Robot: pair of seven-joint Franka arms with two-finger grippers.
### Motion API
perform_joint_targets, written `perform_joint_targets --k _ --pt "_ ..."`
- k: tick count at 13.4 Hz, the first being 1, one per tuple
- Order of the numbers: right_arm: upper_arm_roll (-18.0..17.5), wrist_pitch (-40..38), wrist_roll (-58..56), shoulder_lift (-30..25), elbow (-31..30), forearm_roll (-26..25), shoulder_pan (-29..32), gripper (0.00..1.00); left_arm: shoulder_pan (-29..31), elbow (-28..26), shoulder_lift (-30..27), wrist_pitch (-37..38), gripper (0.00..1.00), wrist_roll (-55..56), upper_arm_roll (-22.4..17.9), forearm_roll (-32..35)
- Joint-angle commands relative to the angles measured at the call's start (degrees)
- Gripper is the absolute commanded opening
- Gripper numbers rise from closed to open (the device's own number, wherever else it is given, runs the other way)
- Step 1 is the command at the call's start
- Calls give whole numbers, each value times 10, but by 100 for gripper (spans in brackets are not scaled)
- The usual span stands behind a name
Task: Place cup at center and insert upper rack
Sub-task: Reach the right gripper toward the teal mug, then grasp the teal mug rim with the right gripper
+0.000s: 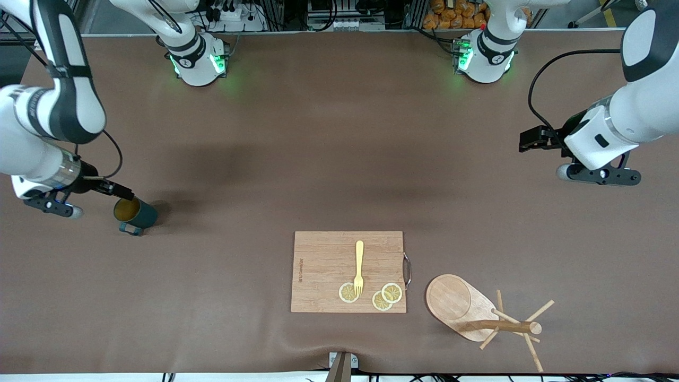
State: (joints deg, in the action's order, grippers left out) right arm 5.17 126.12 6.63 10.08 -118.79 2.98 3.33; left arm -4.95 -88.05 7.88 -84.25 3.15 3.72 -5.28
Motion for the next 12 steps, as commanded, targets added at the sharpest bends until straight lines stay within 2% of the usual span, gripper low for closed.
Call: perform_joint_targets --k 1,3,4,5,10,11,12 --pt "-2 55 -12 33 -7 -23 3 100 2 -24 -14 -13 100 -12 7 -9" --pt "-2 85 -13 59 -6 -24 4 94 2 -38 -14 -23 100 -12 8 -9" --pt "-2 96 -12 69 -6 -24 2 88 0 -39 -13 -24 100 -12 8 -9" --pt "-2 102 -12 75 -6 -24 1 77 -1 -40 -11 -29 100 -12 10 -9" --pt "-3 116 -6 115 -3 -24 -8 65 -3 -40 -2 -44 100 -12 15 -8" --pt "-3 114 -6 121 -3 -24 -10 57 -6 -40 -1 -44 100 -12 20 -5" --pt "-2 112 -6 122 -4 -24 -10 43 -8 -40 0 -45 100 -12 20 -2"
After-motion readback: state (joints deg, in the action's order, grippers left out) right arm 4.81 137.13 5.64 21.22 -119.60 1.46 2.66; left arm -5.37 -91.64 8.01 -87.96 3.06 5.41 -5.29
